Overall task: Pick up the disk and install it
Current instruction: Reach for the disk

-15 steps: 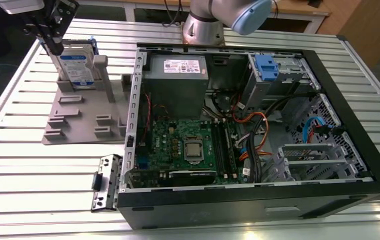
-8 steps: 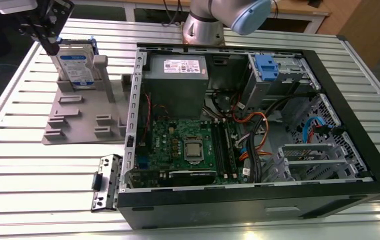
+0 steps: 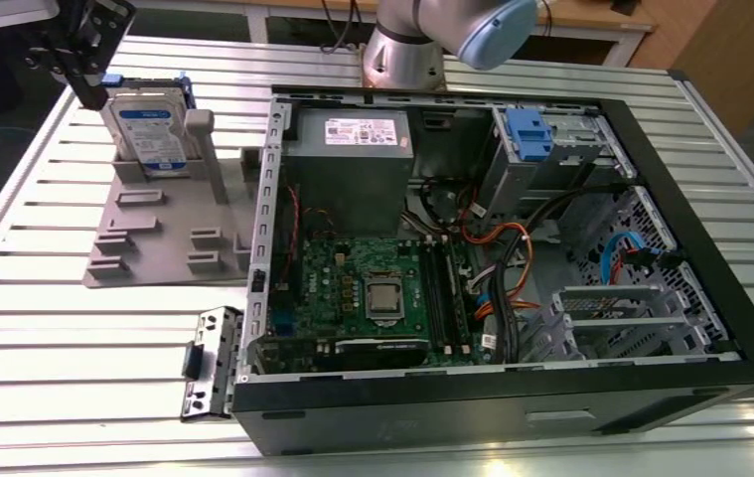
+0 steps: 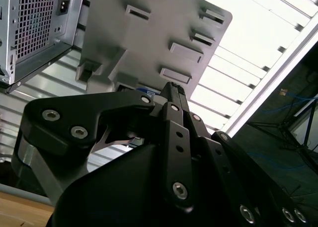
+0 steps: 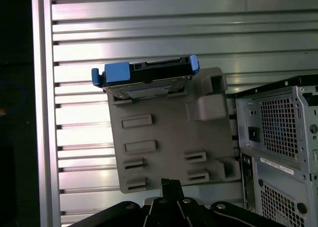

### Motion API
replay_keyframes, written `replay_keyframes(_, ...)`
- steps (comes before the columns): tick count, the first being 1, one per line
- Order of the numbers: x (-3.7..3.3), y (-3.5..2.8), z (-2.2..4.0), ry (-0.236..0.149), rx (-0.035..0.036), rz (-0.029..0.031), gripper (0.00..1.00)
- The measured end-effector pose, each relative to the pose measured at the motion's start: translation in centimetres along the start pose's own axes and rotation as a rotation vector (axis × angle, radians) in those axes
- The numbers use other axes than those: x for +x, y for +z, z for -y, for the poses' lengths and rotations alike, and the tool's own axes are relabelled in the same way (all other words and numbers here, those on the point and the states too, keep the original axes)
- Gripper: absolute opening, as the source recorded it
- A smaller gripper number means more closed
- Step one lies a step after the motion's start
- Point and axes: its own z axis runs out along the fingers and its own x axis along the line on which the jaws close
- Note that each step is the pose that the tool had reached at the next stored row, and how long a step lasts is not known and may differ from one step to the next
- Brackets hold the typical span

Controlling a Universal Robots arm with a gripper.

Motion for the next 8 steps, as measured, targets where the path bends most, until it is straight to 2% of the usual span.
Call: replay_keyframes(8, 0.84, 0.03, 0.07, 0.000, -0.0001, 0.0000, 0.10)
